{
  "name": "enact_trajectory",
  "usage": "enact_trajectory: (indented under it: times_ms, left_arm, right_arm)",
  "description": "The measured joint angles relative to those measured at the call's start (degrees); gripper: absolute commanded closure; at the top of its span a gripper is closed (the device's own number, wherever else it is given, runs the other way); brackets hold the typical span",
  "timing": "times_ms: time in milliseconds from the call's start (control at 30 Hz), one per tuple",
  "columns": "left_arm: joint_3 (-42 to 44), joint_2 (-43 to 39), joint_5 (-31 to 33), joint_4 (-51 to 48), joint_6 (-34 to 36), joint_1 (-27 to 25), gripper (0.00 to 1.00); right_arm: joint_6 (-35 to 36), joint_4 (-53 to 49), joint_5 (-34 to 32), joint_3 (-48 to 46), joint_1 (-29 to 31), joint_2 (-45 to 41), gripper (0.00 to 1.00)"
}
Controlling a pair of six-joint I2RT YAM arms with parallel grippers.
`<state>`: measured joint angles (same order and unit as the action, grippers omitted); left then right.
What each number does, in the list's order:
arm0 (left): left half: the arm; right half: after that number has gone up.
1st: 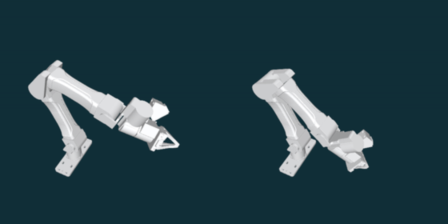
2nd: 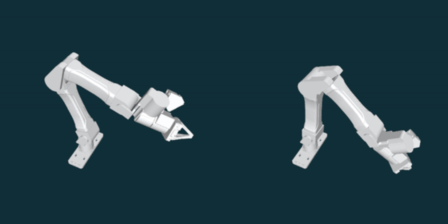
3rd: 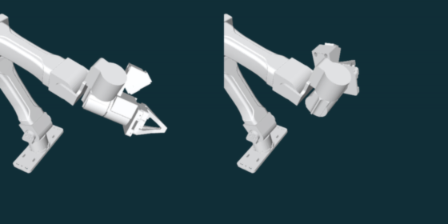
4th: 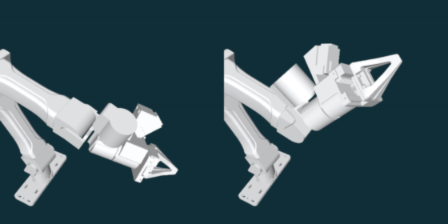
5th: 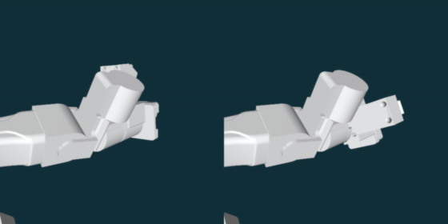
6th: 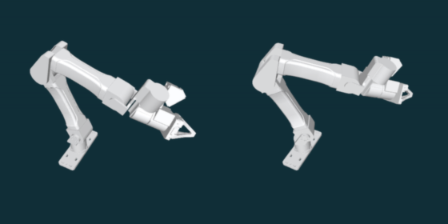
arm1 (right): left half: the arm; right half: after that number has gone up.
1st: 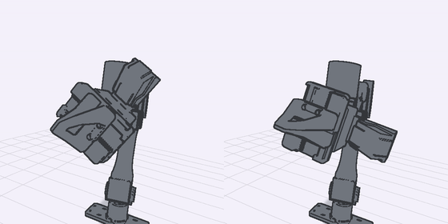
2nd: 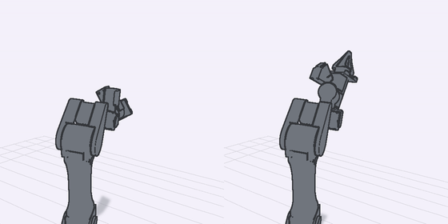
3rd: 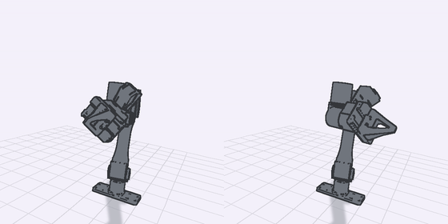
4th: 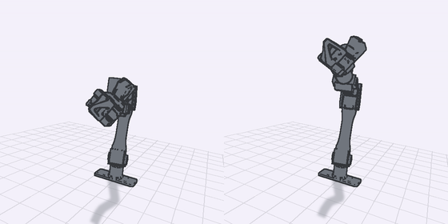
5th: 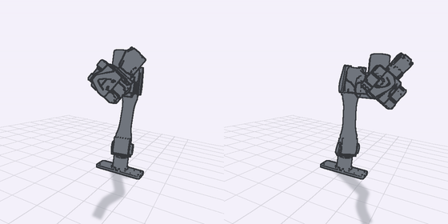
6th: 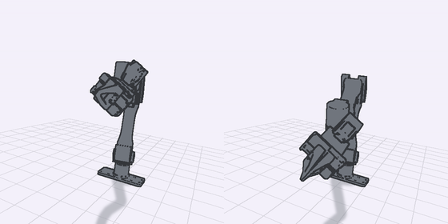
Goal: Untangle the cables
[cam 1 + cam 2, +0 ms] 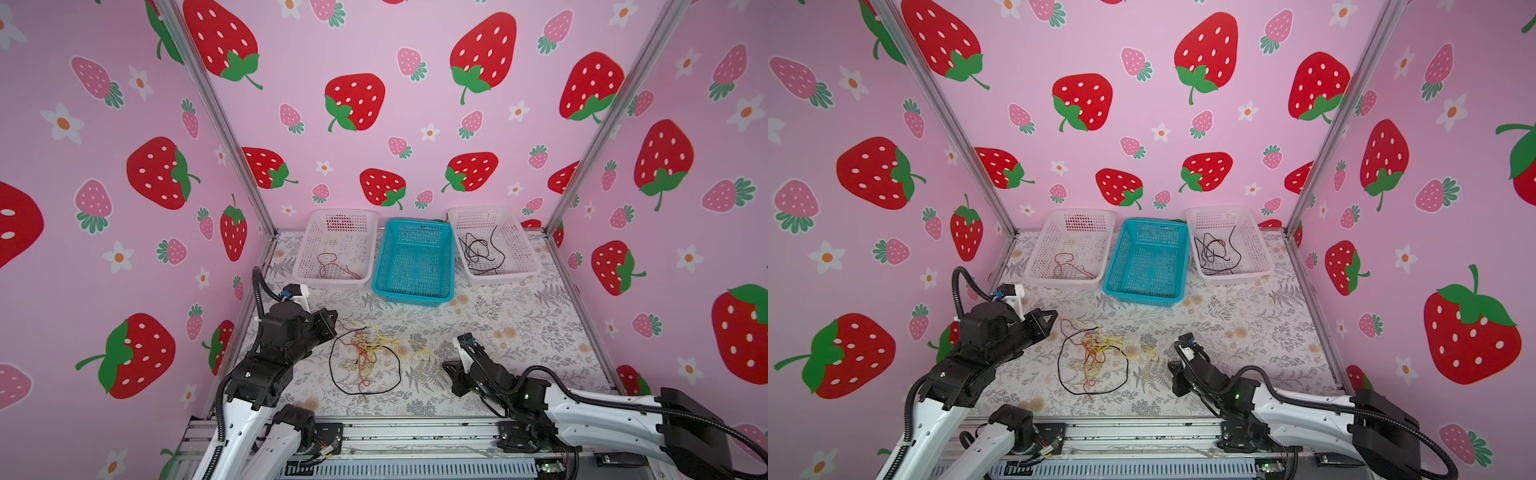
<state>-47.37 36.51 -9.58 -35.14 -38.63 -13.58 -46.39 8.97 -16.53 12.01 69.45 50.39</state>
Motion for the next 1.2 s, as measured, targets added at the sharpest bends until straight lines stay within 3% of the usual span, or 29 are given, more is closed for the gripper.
enact_trajectory:
  times_ms: [233,500,733,867,967,1200]
  left_arm:
    - [-8.5,2.2,-3.6,-4.9,3.0,1.5,1.0]
    - [-14.1,3.6,-3.4,-7.0,5.7,5.2,1.0]
    - [-14.0,5.7,-7.7,-6.3,5.2,5.7,1.0]
    - [-14.1,5.8,-10.8,-3.7,3.4,5.8,1.0]
    - [-14.6,6.5,-14.5,-1.0,1.4,5.8,1.0]
    - [-16.9,8.0,-22.9,7.6,-3.2,6.0,1.0]
  right_arm:
    - [-10.5,-8.3,-3.6,-2.2,-3.3,-11.1,1.0]
    - [-15.4,-21.3,-6.2,-4.3,-6.2,-24.7,1.0]
    - [-11.9,-21.7,-5.1,-4.3,-6.4,-24.2,1.0]
    - [-8.8,-19.4,-4.1,-3.8,-6.5,-18.4,1.0]
    - [-6.1,-16.5,-2.4,-2.3,-6.5,-12.2,0.76]
    - [3.3,-12.1,2.4,4.0,-6.7,-6.0,0.44]
